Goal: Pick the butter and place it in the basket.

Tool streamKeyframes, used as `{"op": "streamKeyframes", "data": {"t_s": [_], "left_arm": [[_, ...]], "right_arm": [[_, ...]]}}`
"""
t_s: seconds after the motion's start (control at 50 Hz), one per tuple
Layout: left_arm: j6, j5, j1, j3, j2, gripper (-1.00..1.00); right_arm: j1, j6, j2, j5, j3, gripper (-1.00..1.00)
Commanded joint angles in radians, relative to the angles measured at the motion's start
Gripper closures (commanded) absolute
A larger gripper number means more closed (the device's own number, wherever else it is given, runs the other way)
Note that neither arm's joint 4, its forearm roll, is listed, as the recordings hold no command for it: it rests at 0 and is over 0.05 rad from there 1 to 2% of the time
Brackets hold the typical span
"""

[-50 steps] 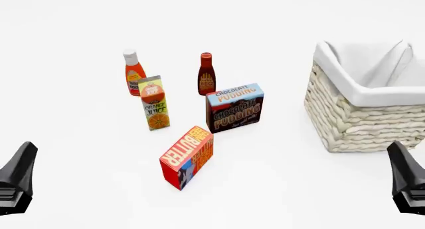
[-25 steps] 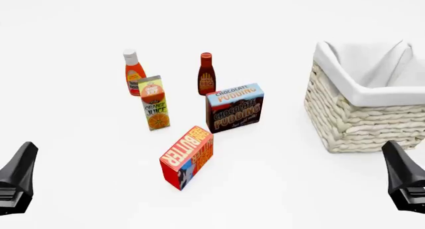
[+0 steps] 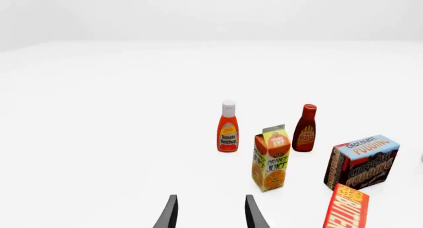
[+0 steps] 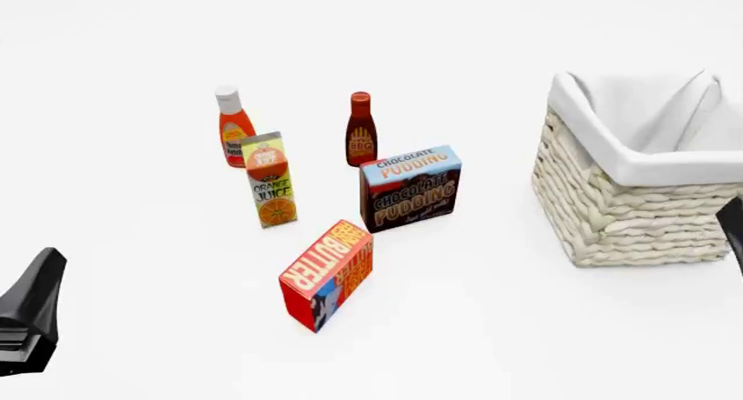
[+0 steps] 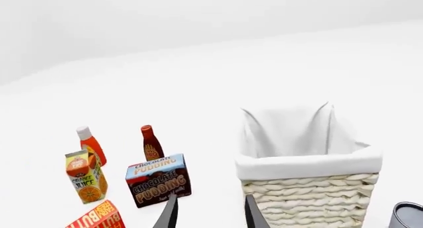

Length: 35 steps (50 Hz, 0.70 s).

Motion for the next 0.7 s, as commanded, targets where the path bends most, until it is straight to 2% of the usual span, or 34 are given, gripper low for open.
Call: {"op": "streamKeyframes", "data": {"t_s": [0.02, 0.06, 0.22, 0.42, 0.7], "left_arm": [[0.0, 0.0, 0.0, 0.0, 0.0, -1.0], [0.0, 0.0, 0.0, 0.0, 0.0, -1.0], [0.0, 0.0, 0.0, 0.0, 0.0, -1.0], [0.0, 0.0, 0.0, 0.0, 0.0, -1.0], [0.0, 0.0, 0.0, 0.0, 0.0, -1.0]], "right_arm": [[0.048, 0.005, 0.089, 0.037, -0.102, -1.0], [0.064, 0.045, 0.129, 0.036, -0.116, -1.0], [0.1, 0.054, 0.298, 0.037, -0.183, -1.0], [0.152, 0.06, 0.388, 0.078, -0.275, -1.0], [0.197, 0.105, 0.449, 0.17, -0.413, -1.0]]}}
